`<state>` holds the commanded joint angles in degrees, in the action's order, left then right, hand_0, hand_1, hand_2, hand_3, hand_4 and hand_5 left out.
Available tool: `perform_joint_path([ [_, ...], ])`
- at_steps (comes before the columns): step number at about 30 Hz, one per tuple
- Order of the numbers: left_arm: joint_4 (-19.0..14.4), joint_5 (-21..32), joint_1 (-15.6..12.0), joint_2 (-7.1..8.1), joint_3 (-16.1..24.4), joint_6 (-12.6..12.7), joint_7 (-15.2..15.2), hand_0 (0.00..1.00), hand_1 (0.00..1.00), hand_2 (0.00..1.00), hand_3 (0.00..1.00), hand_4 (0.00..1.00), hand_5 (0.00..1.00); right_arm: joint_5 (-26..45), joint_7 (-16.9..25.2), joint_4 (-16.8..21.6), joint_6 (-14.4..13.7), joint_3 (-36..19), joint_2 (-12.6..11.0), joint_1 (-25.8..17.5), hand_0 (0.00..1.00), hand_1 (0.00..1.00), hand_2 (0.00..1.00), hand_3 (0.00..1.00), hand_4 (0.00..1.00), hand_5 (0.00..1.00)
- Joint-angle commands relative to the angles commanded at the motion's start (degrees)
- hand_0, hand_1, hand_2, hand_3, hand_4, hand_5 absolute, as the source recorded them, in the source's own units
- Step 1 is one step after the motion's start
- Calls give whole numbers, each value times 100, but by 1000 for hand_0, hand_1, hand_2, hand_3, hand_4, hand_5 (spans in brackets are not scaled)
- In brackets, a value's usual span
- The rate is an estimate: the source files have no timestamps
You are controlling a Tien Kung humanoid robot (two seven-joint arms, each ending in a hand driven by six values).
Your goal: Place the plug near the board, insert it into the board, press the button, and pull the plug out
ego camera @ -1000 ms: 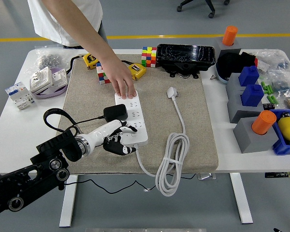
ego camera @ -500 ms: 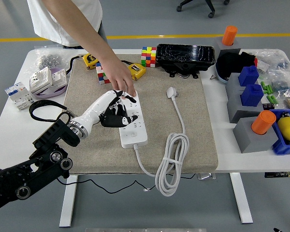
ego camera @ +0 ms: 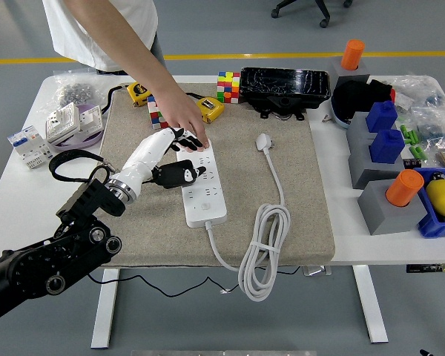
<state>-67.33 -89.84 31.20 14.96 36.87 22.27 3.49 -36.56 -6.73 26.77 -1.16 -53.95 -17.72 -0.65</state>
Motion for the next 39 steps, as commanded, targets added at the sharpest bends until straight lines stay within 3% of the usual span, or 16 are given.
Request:
perform_joint_path([
  [1, 52, -13, 9, -7, -9, -21, 20, 777, 815, 804, 808, 926, 246, -1, 0, 3, 1, 0, -3, 0, 679, 688, 695, 598, 935, 531],
  [12, 483, 81, 63, -17, -213, -141, 98, 763, 777, 777, 796, 920, 219, 3, 1, 1, 1, 12, 1, -10, 679, 687, 695, 598, 935, 531],
  [13, 515, 102, 69, -21, -224, -149, 96, 697, 726, 707, 697, 866, 186, 2, 1, 2, 1, 14, 1, -10, 680, 687, 695, 598, 935, 531],
  [18, 697, 226, 119, -59, -282, -157, 41, 697, 726, 707, 697, 866, 186, 2, 3, 8, -1, 14, -1, -5, 680, 687, 695, 598, 935, 531],
  [19, 724, 253, 132, -65, -301, -143, 17, 590, 632, 583, 584, 848, 195, 1, 2, 5, -2, 13, 1, -5, 680, 687, 695, 598, 935, 531],
  [24, 876, 450, 211, -116, -415, -141, -12, 590, 632, 583, 584, 848, 195, 4, 0, 5, 1, 14, 1, -7, 680, 687, 695, 598, 935, 531],
  [25, 903, 494, 229, -125, -442, -147, -17, 445, 516, 536, 553, 673, 89, 3, -1, 5, 1, 15, 1, -7, 680, 687, 695, 597, 935, 531],
  [36, 1036, 774, 296, -178, -581, -106, -89, 390, 463, 498, 535, 626, 71, 3, -2, 6, 2, 27, 3, -12, 679, 687, 695, 598, 935, 531],
  [37, 1035, 766, 294, -179, -581, -104, -83, 354, 414, 459, 514, 549, 2, 3, -2, 5, 2, 28, 4, -13, 679, 687, 695, 598, 935, 531],
  [39, 1039, 731, 286, -179, -576, -83, -110, 354, 414, 459, 514, 549, 2, 4, -3, 3, 3, 32, 5, -17, 679, 687, 695, 598, 935, 531],
])
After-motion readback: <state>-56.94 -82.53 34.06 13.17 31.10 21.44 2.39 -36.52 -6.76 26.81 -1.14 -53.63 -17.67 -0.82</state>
